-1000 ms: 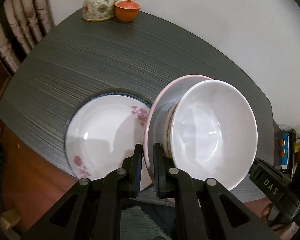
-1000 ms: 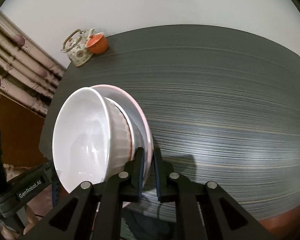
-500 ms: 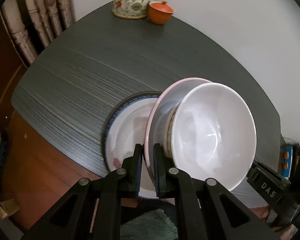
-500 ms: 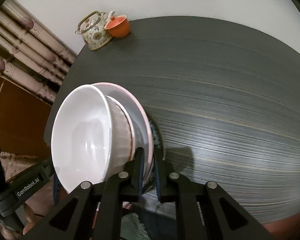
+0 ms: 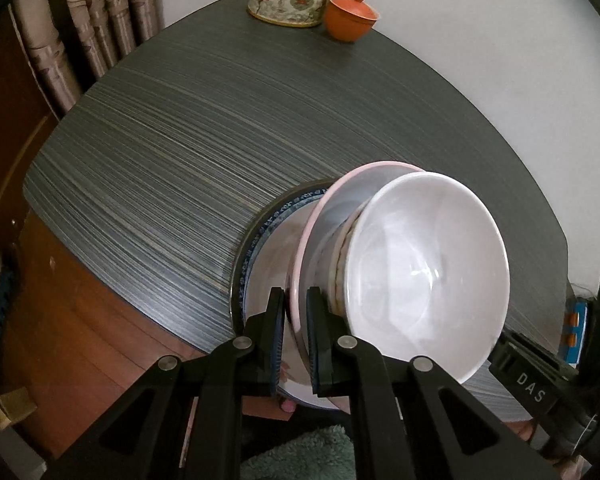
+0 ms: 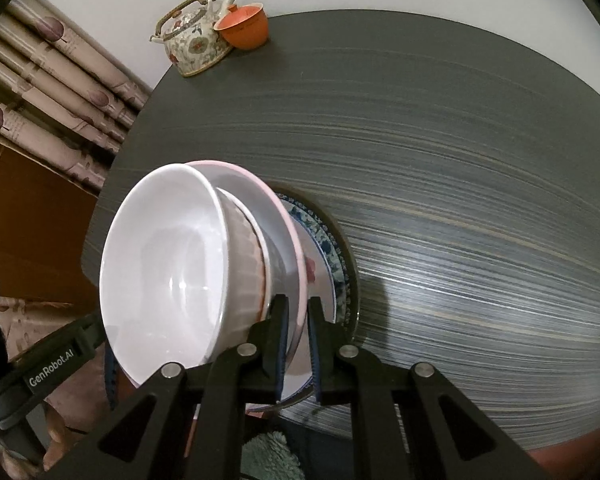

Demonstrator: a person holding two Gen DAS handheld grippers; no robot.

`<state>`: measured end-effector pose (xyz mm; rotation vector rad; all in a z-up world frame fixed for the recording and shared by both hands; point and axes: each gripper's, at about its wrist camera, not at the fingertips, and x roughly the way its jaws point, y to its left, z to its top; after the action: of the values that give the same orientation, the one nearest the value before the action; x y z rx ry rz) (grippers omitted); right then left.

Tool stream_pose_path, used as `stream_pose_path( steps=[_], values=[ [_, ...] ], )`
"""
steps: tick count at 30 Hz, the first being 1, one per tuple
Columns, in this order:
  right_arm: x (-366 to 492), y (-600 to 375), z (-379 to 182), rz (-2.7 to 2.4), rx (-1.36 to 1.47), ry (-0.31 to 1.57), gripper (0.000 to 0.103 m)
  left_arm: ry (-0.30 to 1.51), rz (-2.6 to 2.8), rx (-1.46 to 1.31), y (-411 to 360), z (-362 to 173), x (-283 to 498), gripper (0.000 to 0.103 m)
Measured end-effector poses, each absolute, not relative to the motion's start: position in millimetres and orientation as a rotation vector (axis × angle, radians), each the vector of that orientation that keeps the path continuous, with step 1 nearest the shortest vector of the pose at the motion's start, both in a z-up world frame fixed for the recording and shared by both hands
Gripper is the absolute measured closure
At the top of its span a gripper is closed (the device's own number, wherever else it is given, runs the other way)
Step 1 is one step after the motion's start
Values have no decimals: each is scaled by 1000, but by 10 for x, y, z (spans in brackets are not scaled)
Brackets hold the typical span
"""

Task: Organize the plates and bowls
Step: 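Carry the nested bowls with both tools over the plate stack and lower them, then open both tools to release the nested bowls on the plate stack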

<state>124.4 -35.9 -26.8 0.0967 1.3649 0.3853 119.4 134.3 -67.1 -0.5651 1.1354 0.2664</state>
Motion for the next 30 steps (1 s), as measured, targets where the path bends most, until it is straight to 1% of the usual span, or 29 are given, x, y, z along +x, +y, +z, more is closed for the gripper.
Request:
stream_pose_path(
  steps=[12,21,24,26,28,30],
  values=[
    [1252,-287,-231,361,77,1348,90,1119,262,-569,1355,-713,1148,97],
    [1272,-222,-236,356,55,1339,90,1113,262,-563,1348,-702,1143,97],
    [1274,-225,-235,355,47,1341,90,1114,272,-562,1356,-706,1147,93],
    [1276,-236,-241,351,45,1344,86,1114,280,-567,1362,-710,1140,90],
    [1276,-261,-232,348,49,1340,82,1113,288,-563,1368,-705,1132,85],
    [1277,-285,-217,339,38,1332,73,1109,294,-559,1376,-693,1114,82]
  ],
)
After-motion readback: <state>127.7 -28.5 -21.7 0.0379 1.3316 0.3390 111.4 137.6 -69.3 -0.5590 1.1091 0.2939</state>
